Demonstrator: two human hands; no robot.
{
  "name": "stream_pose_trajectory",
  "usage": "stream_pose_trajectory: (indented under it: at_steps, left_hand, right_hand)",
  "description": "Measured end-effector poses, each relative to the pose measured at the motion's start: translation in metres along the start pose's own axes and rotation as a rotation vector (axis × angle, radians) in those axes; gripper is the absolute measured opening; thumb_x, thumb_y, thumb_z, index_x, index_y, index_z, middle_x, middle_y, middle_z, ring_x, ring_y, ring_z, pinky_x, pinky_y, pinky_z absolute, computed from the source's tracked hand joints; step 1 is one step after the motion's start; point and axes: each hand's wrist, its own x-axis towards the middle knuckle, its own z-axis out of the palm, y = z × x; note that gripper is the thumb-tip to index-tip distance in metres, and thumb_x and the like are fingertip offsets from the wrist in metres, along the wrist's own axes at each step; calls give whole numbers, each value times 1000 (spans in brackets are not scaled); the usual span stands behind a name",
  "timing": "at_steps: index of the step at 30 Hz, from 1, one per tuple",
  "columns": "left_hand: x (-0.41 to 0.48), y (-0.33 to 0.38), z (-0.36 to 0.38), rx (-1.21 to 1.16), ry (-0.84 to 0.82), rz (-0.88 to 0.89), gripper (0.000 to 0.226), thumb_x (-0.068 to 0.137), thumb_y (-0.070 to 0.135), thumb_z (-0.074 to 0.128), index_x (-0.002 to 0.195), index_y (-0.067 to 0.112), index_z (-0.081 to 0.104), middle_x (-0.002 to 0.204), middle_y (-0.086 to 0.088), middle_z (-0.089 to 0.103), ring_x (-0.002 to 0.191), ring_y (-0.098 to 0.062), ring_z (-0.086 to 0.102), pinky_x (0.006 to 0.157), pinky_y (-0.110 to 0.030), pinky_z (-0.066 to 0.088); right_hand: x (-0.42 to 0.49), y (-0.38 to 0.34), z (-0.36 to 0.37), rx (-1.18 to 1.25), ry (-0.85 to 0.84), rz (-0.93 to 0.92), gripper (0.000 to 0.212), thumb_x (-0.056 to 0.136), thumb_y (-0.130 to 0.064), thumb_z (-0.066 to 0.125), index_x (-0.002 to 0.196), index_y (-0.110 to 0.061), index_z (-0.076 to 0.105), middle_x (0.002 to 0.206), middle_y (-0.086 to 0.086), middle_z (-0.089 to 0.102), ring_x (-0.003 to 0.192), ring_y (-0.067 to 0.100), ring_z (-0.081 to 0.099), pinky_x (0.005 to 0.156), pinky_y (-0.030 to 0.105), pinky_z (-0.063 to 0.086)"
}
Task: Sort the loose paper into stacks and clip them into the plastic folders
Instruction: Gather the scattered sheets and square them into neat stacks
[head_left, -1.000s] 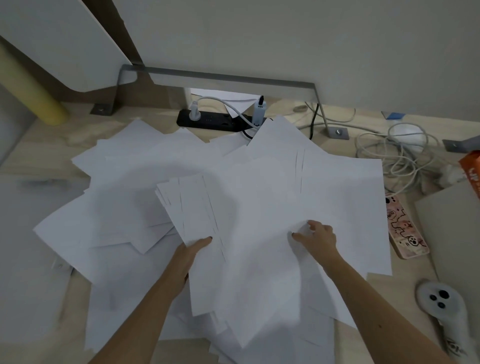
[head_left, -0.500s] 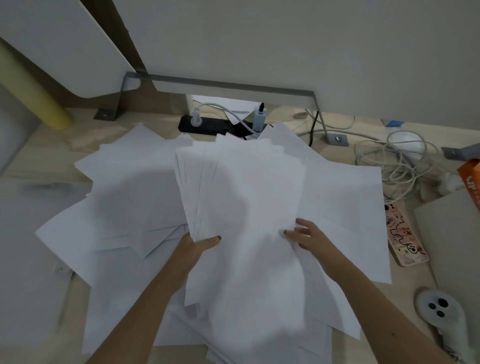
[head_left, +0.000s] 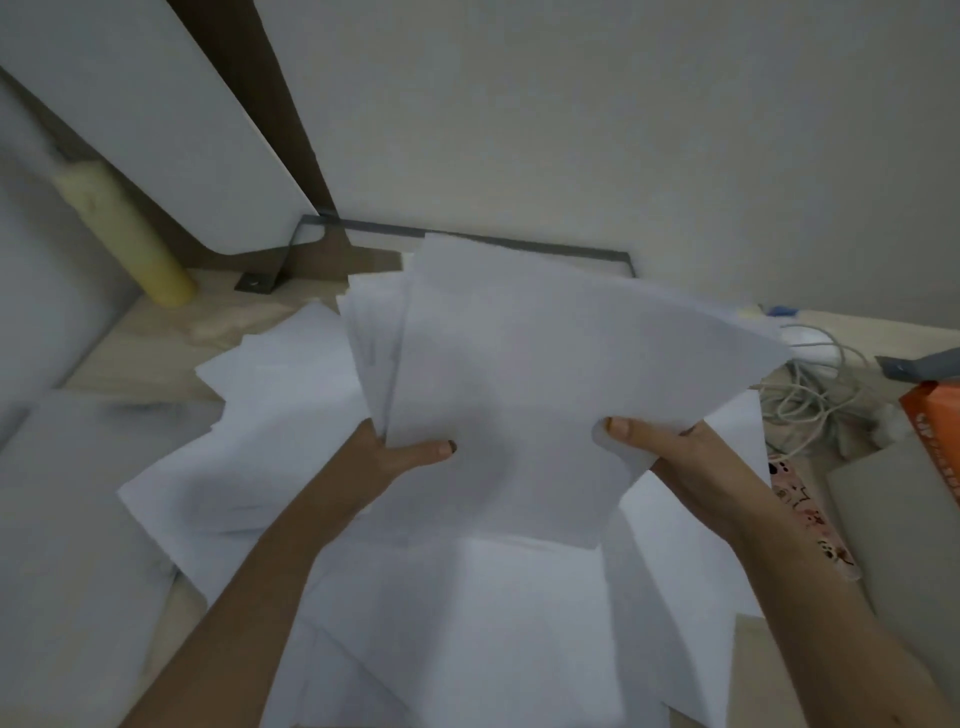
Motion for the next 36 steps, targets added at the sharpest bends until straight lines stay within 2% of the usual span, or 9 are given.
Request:
stream_pose_trajectory:
  at_steps: [5, 10, 13, 17, 20, 26, 30, 34, 36]
  left_hand:
    - [-2, -21, 3, -53, 98, -22, 43, 50, 34, 79, 91, 26, 70, 93, 8, 75, 94, -11, 69, 72, -17, 54]
    - [-8, -26, 9, -109, 134, 60, 42, 60, 29, 72, 101, 26, 64, 92, 11, 74, 91, -9, 68, 67, -14, 53]
    - [-13, -20, 8, -130, 144, 145, 51, 52, 33, 72, 102, 27, 61, 92, 11, 71, 86, -4, 67, 67, -15, 53]
    - [-15, -35, 13, -108, 145, 138, 55, 47, 35, 65, 100, 25, 58, 94, 8, 67, 88, -5, 65, 66, -10, 51]
    - [-12, -49, 27, -83, 134, 67, 51, 55, 23, 64, 105, 20, 58, 95, 7, 66, 95, -16, 63, 65, -8, 50]
    - [-15, -50, 28, -140, 218, 100, 25, 61, 17, 55, 85, 18, 60, 77, 8, 63, 70, -1, 60, 62, -8, 46]
    - [-18, -63, 39, -114, 167, -8, 31, 61, 20, 55, 91, 20, 62, 87, 7, 66, 86, -12, 60, 69, -14, 45]
    - [-16, -57, 48, -103, 124, -25, 24, 79, 16, 65, 100, 28, 64, 92, 13, 71, 85, -1, 66, 73, -16, 49]
    - [-15, -54, 54, -81, 89, -58, 17, 88, 14, 57, 98, 25, 65, 93, 9, 72, 86, -7, 68, 78, -24, 52]
  right_hand:
    - [-6, 21, 14, -7, 44, 107, 29, 67, -20, 77, 95, -28, 73, 105, -1, 73, 100, 20, 68, 77, 26, 56]
    - [-12, 28, 24, 6, 94, 111, 31, 68, -18, 77, 99, -24, 71, 104, 0, 73, 100, 20, 68, 80, 30, 54]
    - [-21, 21, 20, 44, 83, 19, 27, 69, -21, 76, 92, -33, 74, 103, -4, 73, 97, 15, 69, 81, 28, 56]
    - [-33, 32, 13, -47, 81, 57, 48, 55, -34, 83, 101, -29, 69, 101, -8, 73, 95, 10, 68, 81, 23, 56]
    - [-36, 50, 20, -32, 147, 123, 53, 58, -27, 80, 108, -28, 63, 105, -8, 73, 98, 13, 67, 75, 22, 56]
    - [-43, 52, 17, 59, 203, 102, 29, 66, -17, 77, 92, -28, 72, 101, -3, 74, 96, 15, 68, 84, 30, 54]
    - [-47, 69, 18, 14, 242, 183, 49, 67, -25, 77, 113, -27, 61, 108, -5, 71, 100, 15, 67, 89, 36, 52]
    - [-47, 69, 8, 12, 378, 214, 27, 72, -23, 77, 97, -19, 69, 91, -1, 76, 83, 18, 72, 74, 31, 54]
    - [-49, 69, -2, -45, 465, 250, 23, 76, -26, 73, 95, -14, 70, 89, 4, 76, 82, 23, 72, 75, 35, 55]
